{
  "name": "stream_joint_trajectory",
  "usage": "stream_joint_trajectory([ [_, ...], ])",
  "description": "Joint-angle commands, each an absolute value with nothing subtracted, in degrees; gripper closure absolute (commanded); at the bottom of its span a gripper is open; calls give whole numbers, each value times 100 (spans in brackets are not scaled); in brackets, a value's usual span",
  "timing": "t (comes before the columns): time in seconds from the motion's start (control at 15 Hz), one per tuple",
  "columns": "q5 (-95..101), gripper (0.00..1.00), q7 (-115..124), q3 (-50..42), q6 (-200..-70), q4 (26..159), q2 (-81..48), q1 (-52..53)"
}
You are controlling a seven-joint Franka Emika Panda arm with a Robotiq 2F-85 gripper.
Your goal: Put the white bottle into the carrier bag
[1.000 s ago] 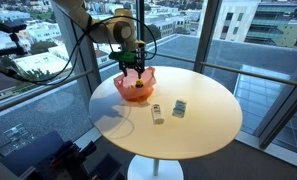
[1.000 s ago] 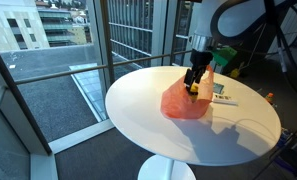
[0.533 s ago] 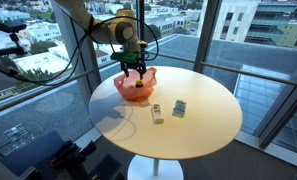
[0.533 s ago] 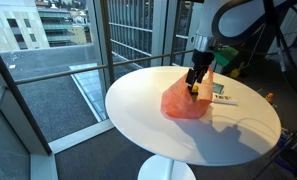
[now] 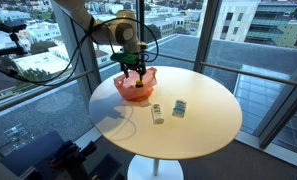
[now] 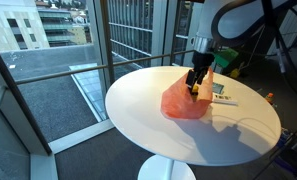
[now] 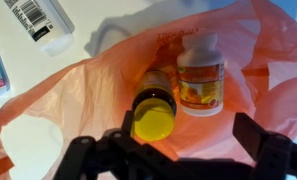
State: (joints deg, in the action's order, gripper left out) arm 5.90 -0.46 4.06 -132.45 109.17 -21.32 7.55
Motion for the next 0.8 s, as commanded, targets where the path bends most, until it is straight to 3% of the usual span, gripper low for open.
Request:
stream_joint_trajectory([
  [0.0, 457, 0, -79, 465, -13283, 10914, -2149, 698],
  [0.73, 413, 0, -100, 492, -13459, 10914, -2263, 713],
])
